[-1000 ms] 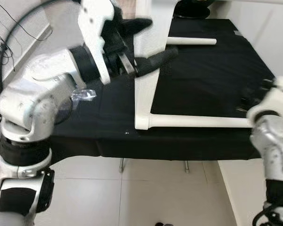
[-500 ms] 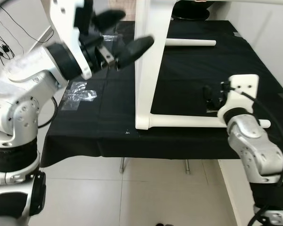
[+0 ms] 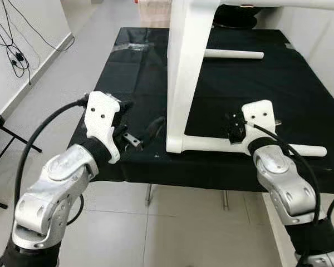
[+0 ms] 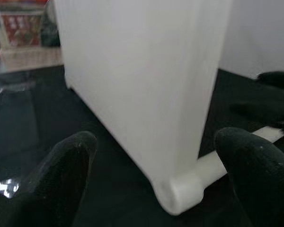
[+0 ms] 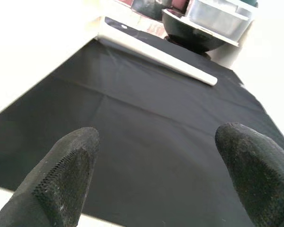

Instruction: Building children table

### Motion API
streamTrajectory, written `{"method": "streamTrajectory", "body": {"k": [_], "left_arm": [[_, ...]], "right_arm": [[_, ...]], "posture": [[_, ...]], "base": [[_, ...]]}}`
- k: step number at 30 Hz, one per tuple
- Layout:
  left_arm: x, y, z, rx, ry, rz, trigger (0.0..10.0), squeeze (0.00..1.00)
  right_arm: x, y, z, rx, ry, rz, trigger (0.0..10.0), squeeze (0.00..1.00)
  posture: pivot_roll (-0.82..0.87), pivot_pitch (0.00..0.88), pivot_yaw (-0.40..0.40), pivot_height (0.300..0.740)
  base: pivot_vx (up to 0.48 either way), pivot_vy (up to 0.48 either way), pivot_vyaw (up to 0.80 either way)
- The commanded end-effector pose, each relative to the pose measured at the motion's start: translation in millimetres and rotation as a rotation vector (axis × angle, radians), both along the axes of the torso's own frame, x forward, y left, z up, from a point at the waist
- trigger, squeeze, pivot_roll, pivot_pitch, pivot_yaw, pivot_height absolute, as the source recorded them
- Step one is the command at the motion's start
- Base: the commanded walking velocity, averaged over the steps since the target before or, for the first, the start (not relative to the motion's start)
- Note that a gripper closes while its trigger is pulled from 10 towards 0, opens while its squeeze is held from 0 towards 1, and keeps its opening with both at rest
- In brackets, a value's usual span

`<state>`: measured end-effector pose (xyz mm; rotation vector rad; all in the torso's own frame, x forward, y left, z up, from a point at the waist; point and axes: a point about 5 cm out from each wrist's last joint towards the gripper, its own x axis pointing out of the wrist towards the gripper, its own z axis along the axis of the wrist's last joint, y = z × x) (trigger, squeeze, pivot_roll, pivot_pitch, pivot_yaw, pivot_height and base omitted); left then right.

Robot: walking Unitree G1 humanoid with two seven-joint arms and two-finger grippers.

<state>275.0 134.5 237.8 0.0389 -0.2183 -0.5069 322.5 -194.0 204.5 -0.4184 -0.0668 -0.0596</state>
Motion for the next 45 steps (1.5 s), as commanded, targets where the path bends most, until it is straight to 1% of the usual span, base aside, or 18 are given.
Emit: {"method": "streamTrajectory", "body": {"k": [1,4,7,9,10,11,13,17,19,23,26,27,31,35,38,40,42,45], "left_arm": [[5.7,-2.9,-21.6,0.014,0.046,0.007,10.0,0.0],[3.1,-15.3,-41.4,0.015,0.115,-0.043,10.0,0.0],[0.9,-19.4,-46.5,0.024,0.132,-0.06,10.0,0.0],[-13.3,-35.1,-60.3,0.069,0.173,-0.146,10.0,0.0],[-13.3,-35.1,-60.3,0.069,0.173,-0.146,10.0,0.0],[-31.5,-51.5,-69.2,0.09,0.213,-0.272,10.0,0.0],[-37.0,-57.5,-73.0,0.092,0.212,-0.316,10.0,0.0],[-35.4,-58.0,-75.3,0.088,0.205,-0.309,10.0,0.0],[-33.2,-56.3,-75.3,0.082,0.199,-0.285,10.0,0.0],[-27.8,-45.5,-73.2,0.052,0.168,-0.189,10.0,0.0],[-26.1,-38.1,-73.6,0.05,0.158,-0.14,10.0,0.0],[-25.4,-33.9,-73.8,0.053,0.154,-0.114,10.0,0.0],[-22.8,-28.2,-75.1,0.06,0.154,-0.075,10.0,0.0],[-21.1,-28.3,-76.4,0.06,0.157,-0.073,10.0,0.0],[-19.5,-39.1,-79.4,0.091,0.152,-0.144,10.0,0.0],[-16.9,-43.0,-78.7,0.071,0.154,-0.155,10.0,0.0],[-15.3,-44.4,-78.2,0.07,0.151,-0.159,10.0,0.0],[-10.7,-44.6,-76.3,0.037,0.155,-0.151,10.0,0.0]], "right_arm": [[-1.1,1.9,-9.5,-0.041,0.021,0.012,10.0,0.0],[-2.3,-0.3,-15.6,-0.06,0.032,-0.008,10.0,0.0],[-2.6,-0.7,-17.6,-0.06,0.037,-0.012,10.0,0.0],[-3.7,-0.9,-24.2,-0.066,0.049,-0.013,10.0,0.0],[-3.7,-0.9,-24.2,-0.066,0.049,-0.013,10.0,0.0],[-5.0,0.4,-31.1,-0.067,0.064,-0.007,10.0,0.0],[-4.7,2.6,-35.7,-0.069,0.072,-0.001,10.0,0.0],[-4.2,4.6,-40.8,-0.063,0.084,0.003,10.0,0.0],[-4.6,5.2,-46.3,-0.04,0.098,0.001,10.0,0.0],[-7.7,10.5,-62.3,0.045,0.138,0.0,10.0,0.0],[-7.5,15.8,-65.4,0.032,0.14,0.013,10.0,0.0],[-3.9,17.6,-63.9,0.023,0.135,0.015,10.0,0.0],[4.2,19.3,-59.1,0.01,0.121,0.014,10.0,0.0],[5.7,20.1,-60.3,0.006,0.123,0.016,10.0,0.0],[5.2,19.2,-63.5,0.024,0.13,0.01,10.0,0.0],[4.7,17.1,-65.0,0.045,0.134,0.0,10.0,0.0],[4.6,15.8,-65.4,0.057,0.134,-0.006,10.0,0.0],[3.8,13.2,-66.4,0.082,0.133,-0.022,10.0,0.0]], "posture": [[-0.03,0.076,-0.029,0.74],[-0.04,0.069,-0.025,0.74],[-0.05,0.065,-0.022,0.74],[-0.05,0.055,-0.02,0.74],[-0.05,0.055,-0.02,0.74],[-0.05,0.049,-0.02,0.74],[-0.05,0.045,-0.02,0.74],[-0.04,0.041,-0.021,0.74],[-0.04,0.034,-0.019,0.74],[-0.04,0.026,-0.016,0.74],[-0.04,0.023,-0.016,0.74],[-0.04,0.021,-0.012,0.74],[-0.04,0.017,-0.021,0.74],[-0.04,0.017,-0.023,0.74],[-0.05,0.015,-0.026,0.74],[-0.06,0.013,-0.024,0.74],[-0.06,0.011,-0.022,0.74],[-0.06,0.007,-0.017,0.74]], "base": [[0.0,0.0,0.0],[0.0,0.0,0.0],[0.0,0.0,0.0],[0.0,0.0,0.0],[0.0,0.0,0.0],[0.0,0.0,0.0],[0.0,0.0,0.0],[0.0,0.0,0.0],[0.0,0.0,0.0],[0.0,0.0,0.0],[0.0,0.0,0.0],[0.0,0.0,0.0],[0.0,0.0,0.0],[0.0,0.0,0.0],[0.0,0.0,0.0],[0.0,-0.435,0.0],[0.0,-0.48,0.0],[0.0,-0.48,0.0]]}}
